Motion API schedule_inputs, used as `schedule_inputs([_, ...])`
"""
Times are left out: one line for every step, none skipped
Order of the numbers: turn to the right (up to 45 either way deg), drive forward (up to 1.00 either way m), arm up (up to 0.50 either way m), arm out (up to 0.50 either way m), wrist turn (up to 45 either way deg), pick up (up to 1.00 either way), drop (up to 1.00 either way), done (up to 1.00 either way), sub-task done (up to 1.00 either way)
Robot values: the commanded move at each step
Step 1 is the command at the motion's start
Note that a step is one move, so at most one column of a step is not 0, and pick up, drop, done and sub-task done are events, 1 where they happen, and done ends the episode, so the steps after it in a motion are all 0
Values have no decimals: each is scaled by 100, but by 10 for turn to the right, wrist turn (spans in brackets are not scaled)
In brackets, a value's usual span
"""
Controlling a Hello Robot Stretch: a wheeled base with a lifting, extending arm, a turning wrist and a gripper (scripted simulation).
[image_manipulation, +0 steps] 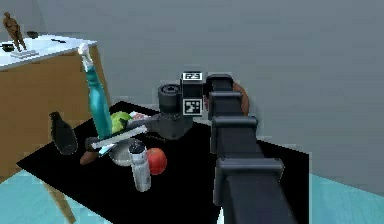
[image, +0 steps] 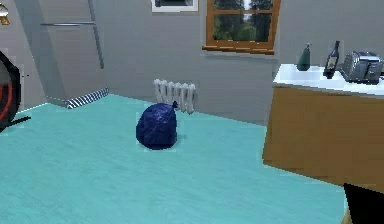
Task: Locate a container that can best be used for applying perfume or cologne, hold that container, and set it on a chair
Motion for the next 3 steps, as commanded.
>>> schedule_inputs([0,0,0,0,-450,0,0,0,0])
schedule_inputs([0,0,0,0,-240,0,0,0,0])
schedule_inputs([0,0,0,-20,0,0,0,0,0])
